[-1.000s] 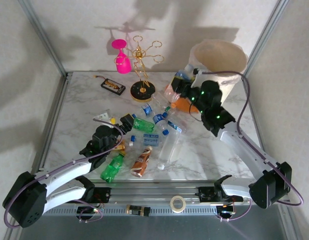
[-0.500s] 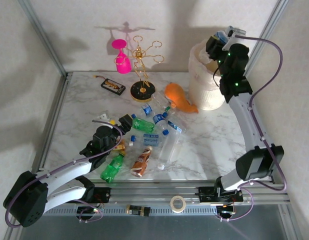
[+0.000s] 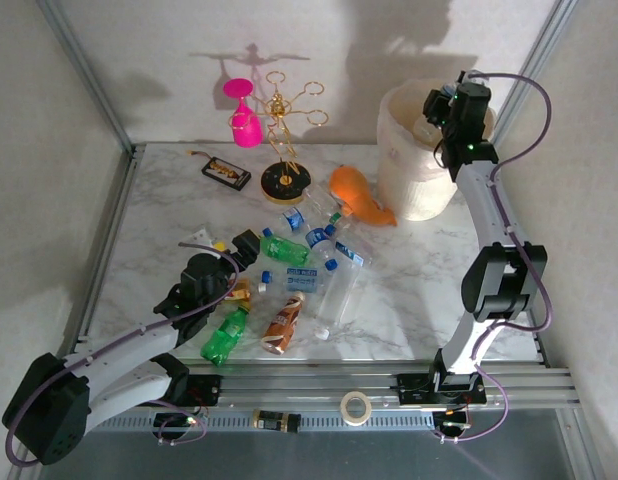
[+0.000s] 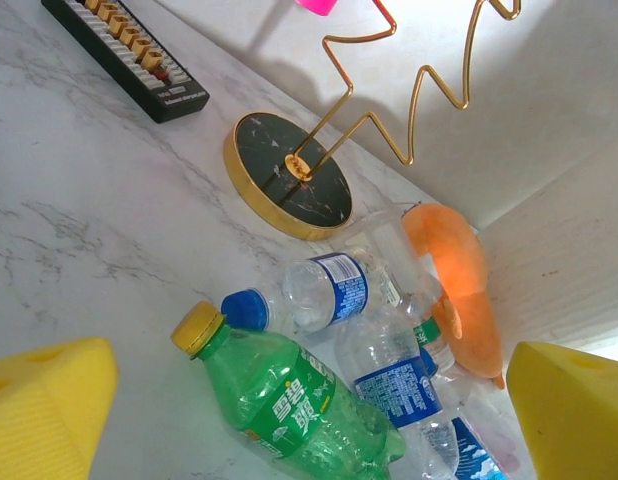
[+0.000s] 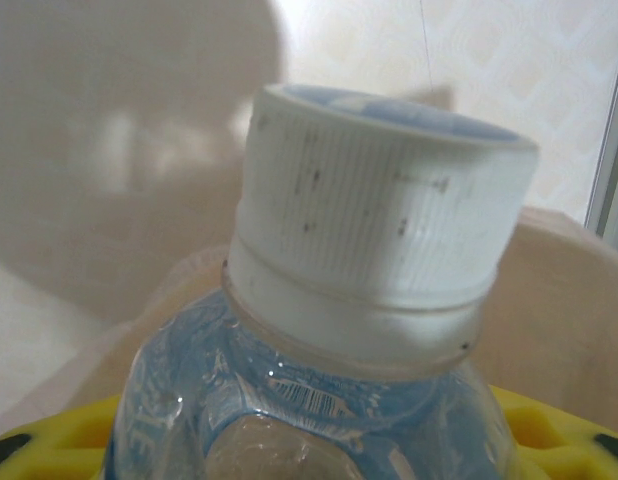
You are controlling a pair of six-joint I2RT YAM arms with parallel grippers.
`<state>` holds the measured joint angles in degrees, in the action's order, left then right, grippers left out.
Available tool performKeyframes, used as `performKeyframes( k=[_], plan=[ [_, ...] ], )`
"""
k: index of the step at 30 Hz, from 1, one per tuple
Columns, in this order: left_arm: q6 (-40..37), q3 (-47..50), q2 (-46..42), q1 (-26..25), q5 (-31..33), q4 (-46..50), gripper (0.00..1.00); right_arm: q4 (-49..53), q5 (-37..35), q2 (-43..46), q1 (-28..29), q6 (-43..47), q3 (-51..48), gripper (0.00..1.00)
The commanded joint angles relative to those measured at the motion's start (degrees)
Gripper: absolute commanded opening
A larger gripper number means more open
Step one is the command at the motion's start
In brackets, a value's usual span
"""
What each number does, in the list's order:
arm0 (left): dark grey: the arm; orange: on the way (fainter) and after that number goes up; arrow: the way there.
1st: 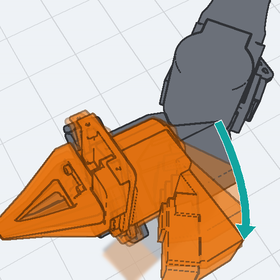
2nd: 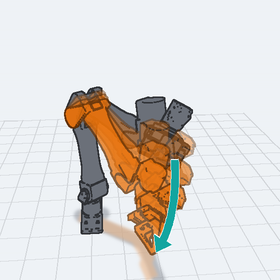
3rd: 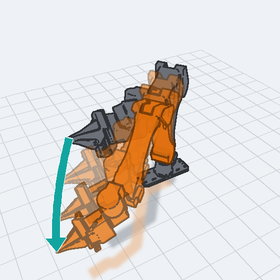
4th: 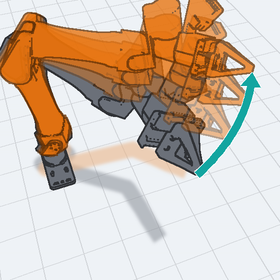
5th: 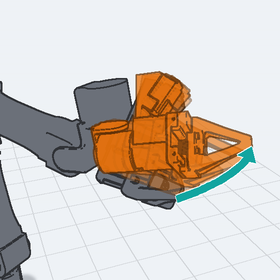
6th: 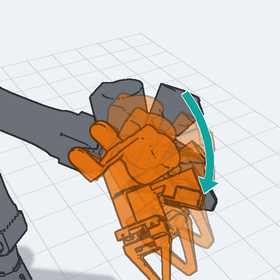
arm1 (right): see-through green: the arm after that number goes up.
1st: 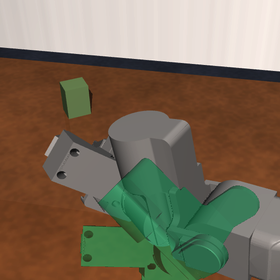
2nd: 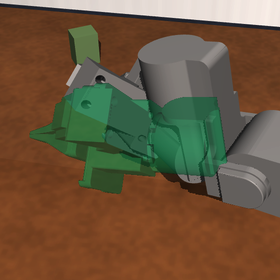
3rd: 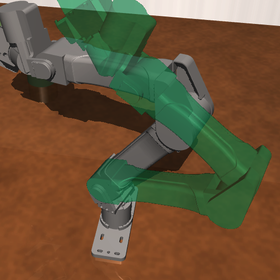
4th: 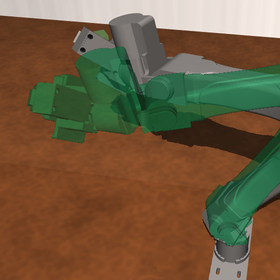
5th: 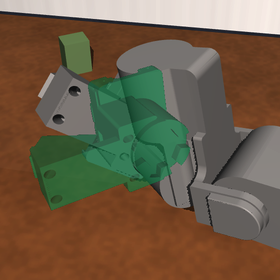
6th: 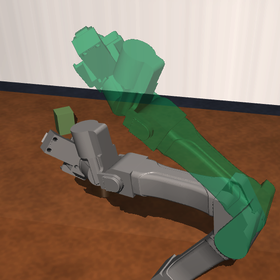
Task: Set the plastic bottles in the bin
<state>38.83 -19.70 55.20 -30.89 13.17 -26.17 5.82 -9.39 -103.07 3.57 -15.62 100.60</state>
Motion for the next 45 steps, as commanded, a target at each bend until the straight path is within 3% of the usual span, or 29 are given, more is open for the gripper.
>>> performKeyframes(
  k=[1,4,11,18,27,37,45],
  plan=[
    [-0.8,0.6,-1.1,0.5,0.6,1.5,1.00,0.7,0.2,-1.2,-0.6,0.3,1.6,0.47],
    [-0.9,0.5,-1.3,0.6,0.6,1.7,1.00,1.9,0.8,-2.3,-0.7,0.0,2.9,0.52],
    [-0.9,0.2,-1.7,0.7,0.4,2.5,1.00,4.3,1.4,-2.8,-0.7,0.0,6.5,0.83],
    [-2.5,-1.6,-3.1,0.7,-0.1,7.2,0.99,4.0,4.4,2.2,-0.7,-0.4,6.5,0.99],
    [-4.1,-7.3,-5.6,0.7,-2.2,27.0,1.00,-2.4,1.4,15.5,4.7,0.9,-7.1,0.99],
    [1.3,-9.5,-6.4,0.2,-15.2,45.3,1.00,-13.9,-0.3,28.0,16.3,-4.0,-29.7,0.99],
    [5.9,-10.0,-6.3,-6.2,-11.5,54.7,1.00,-15.4,-0.5,29.8,23.4,-5.7,-36.3,0.99]
  ],
)
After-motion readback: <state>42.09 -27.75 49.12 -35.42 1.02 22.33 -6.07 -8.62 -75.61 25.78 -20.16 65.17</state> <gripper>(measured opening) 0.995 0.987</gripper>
